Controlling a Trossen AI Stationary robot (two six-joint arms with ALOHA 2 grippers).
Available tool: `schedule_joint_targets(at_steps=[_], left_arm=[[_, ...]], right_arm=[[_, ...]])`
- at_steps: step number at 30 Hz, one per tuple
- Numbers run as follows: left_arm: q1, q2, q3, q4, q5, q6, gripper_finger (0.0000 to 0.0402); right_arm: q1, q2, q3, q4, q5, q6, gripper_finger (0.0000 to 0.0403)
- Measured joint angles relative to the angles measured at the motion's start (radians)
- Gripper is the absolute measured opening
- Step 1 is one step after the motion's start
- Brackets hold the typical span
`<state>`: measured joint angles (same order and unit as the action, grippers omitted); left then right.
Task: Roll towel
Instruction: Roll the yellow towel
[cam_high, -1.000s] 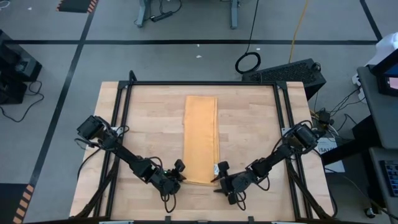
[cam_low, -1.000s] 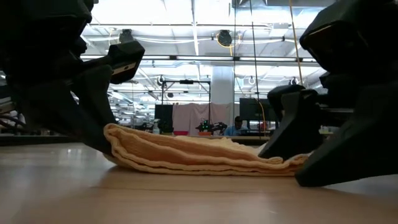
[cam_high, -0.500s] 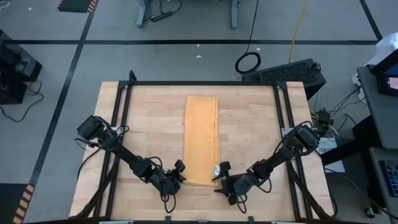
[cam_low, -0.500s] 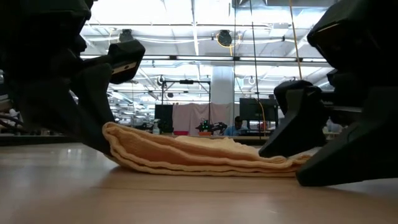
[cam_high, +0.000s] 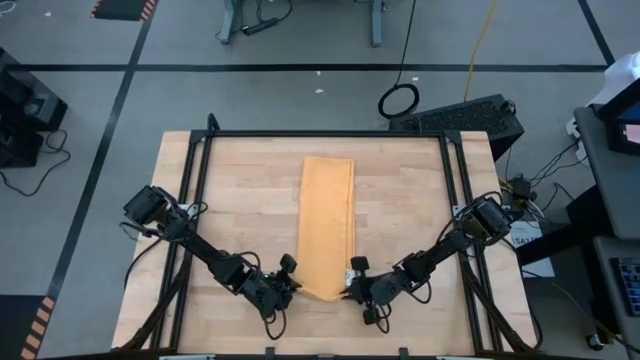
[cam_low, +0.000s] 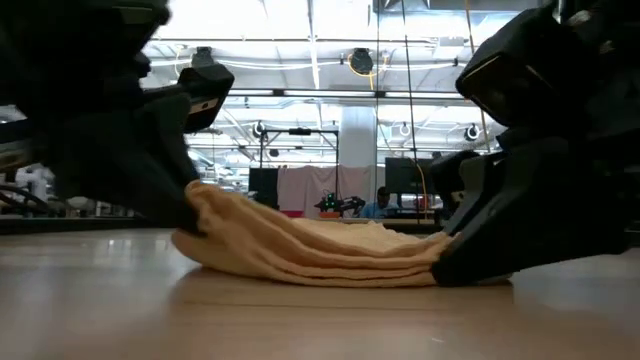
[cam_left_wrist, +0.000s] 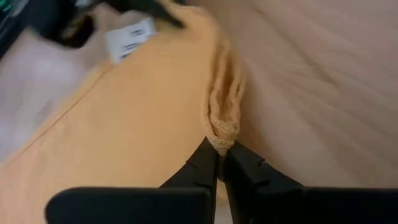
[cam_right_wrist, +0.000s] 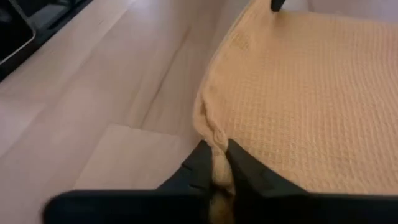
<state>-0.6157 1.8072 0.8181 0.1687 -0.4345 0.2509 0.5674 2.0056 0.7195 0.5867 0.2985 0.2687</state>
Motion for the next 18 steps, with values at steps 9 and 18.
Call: schedule_joint_targets(at_steps=[9,18], left_arm=[[-0.053,0.000,0.000,-0.002,-0.078,-0.150,0.0127],[-0.131,0.007,0.000,0.022,-0.198,-0.240,0.0251]], right_arm=[[-0.031,-0.055,-0.006,-0.003,-0.052,0.119,0.0007],[-0.095,-0.128,-0.006,-0.108,-0.101,0.211,0.0004]])
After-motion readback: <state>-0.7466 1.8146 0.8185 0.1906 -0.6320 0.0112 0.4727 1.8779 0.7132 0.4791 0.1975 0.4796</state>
